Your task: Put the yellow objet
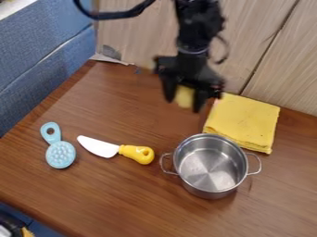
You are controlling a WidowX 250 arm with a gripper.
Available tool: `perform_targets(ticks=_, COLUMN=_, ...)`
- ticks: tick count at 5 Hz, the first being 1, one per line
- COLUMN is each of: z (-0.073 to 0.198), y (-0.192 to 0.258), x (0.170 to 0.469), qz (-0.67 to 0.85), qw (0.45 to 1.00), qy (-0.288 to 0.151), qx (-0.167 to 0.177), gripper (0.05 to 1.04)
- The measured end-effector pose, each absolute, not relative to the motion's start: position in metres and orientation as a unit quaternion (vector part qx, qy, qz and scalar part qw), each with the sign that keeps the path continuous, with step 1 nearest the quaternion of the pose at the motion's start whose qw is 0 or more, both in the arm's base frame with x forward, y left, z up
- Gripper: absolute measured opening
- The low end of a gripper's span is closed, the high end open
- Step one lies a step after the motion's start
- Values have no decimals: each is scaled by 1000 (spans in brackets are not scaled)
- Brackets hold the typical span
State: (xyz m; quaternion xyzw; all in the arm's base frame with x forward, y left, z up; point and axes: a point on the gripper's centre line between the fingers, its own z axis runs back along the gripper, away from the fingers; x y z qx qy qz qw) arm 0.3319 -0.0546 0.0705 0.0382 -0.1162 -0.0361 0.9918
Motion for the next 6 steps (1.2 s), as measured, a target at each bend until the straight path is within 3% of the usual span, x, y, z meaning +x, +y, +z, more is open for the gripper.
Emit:
perform_targets(ticks=2, z=51, y=-110, x=307, qz=-130, qw=987, qy=-99, qx=5, gripper=671)
perform_targets(ticks=6, z=1, y=-108, x=284, qz=-154, qw=988, qy=-15, qx=11, gripper=671)
